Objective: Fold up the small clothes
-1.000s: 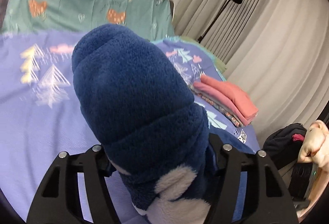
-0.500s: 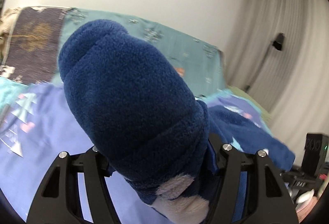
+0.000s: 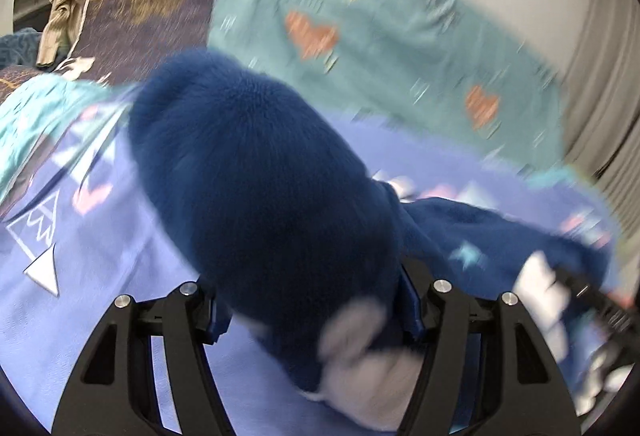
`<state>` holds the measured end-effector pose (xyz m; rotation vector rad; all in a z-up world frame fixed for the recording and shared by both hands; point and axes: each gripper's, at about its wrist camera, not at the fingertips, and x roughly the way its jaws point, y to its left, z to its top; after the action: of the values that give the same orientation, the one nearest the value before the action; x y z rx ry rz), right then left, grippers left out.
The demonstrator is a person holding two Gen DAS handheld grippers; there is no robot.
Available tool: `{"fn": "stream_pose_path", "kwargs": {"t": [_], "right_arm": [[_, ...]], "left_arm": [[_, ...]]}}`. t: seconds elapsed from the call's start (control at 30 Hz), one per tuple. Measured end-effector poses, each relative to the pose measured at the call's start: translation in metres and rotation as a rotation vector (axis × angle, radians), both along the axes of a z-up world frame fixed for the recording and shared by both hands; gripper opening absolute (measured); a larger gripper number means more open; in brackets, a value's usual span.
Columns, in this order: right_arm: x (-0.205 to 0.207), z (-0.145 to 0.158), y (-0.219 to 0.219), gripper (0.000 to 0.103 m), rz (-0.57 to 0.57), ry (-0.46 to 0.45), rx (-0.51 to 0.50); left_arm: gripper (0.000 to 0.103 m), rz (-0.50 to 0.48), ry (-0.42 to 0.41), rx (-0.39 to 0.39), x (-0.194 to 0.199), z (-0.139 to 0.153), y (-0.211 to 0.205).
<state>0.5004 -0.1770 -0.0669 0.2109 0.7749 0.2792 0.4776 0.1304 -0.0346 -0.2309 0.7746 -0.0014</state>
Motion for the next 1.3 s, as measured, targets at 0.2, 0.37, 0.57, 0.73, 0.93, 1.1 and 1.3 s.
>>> {"fn": "stream_pose_path", "kwargs": {"t": [0.2,0.37,0.57,0.73,0.93,1.1,1.3], "right_arm": [[-0.016,-0.046,-0.008,0.061,-0.02,0.08,0.039],[-0.062,-0.016,-0.024,0.063,-0.028,0.021,0.021],[-0.169,0.038,-0.025,0.089,-0.06,-0.22,-0.126],[-0.253,0.07,-0.015,0.101,-0.174,-0.338,-0.129],[-0.327,0.1,-0.004,0.101,-0.169,-0.369,-0.1],[-0.382,0.121,-0.003,0.101,-0.166,-0.373,-0.125],[-0.433,0.128,-0.007,0.101,-0.206,-0.344,-0.139]], "left_arm": [[0.074,0.055,0.023,-0.089,-0.014,-0.03,0.028],[0.076,-0.004,-0.05,0.059,-0.052,-0.005,0.012],[0.096,-0.083,-0.239,0.183,-0.14,0.038,-0.011],[0.102,-0.07,-0.344,0.14,-0.228,0.07,-0.023],[0.102,-0.08,-0.394,0.13,-0.314,0.101,-0.046],[0.102,-0.05,-0.448,0.204,-0.382,0.124,-0.068],[0.102,-0.046,-0.468,0.23,-0.443,0.136,-0.085]]}}
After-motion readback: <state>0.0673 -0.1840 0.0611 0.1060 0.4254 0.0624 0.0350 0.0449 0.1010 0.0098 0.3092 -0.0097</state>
